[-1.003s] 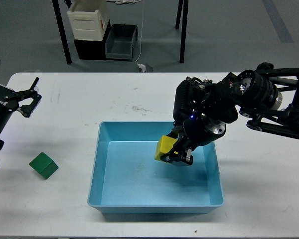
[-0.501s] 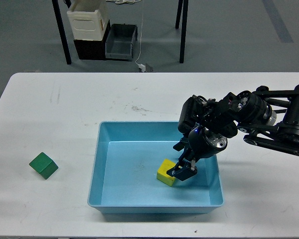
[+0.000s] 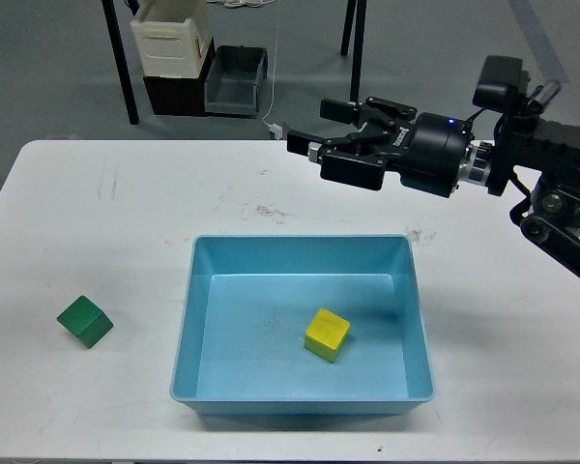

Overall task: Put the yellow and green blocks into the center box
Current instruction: 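Open the right gripper to release the cube and withdraw upward, then lower the left gripper onto the green cube and close it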

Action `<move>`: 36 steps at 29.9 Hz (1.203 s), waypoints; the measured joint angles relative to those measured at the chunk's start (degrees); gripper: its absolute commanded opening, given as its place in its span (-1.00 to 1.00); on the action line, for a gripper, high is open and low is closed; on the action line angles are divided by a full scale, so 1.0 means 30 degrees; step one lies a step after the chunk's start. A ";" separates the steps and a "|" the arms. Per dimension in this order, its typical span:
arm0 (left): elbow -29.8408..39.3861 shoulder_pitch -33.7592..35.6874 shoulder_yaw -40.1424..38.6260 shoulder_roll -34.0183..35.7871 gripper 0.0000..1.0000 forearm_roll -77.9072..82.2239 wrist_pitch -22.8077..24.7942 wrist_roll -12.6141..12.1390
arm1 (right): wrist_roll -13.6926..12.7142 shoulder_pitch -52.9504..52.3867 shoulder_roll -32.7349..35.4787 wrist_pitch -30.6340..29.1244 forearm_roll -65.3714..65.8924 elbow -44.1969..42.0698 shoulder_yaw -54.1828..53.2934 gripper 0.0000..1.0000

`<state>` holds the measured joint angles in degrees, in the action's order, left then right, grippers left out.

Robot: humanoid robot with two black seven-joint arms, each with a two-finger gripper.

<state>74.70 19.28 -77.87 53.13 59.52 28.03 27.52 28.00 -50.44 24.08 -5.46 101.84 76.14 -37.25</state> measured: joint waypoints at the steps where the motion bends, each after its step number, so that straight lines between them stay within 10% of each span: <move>1: 0.0091 0.0126 0.0025 0.0063 1.00 0.2053 0.0002 0.0087 | 0.0001 0.1135 -0.0115 0.0559 -0.0008 0.0402 -0.1100 0.96; 18: 0.3635 0.1511 0.9733 0.4553 1.00 1.5724 -0.0010 0.0168 | -0.0002 1.4307 0.0173 0.1950 -1.1646 0.2873 -1.1411 0.99; 36: 0.3181 0.2313 1.5085 0.3556 1.00 2.1825 -0.0009 0.0159 | -0.0002 1.7259 0.1678 0.2252 -1.5168 0.2803 -1.2603 0.99</move>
<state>84.24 26.22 -32.62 63.80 124.99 28.00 27.99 27.99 1.34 29.11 1.29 56.34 84.55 -75.06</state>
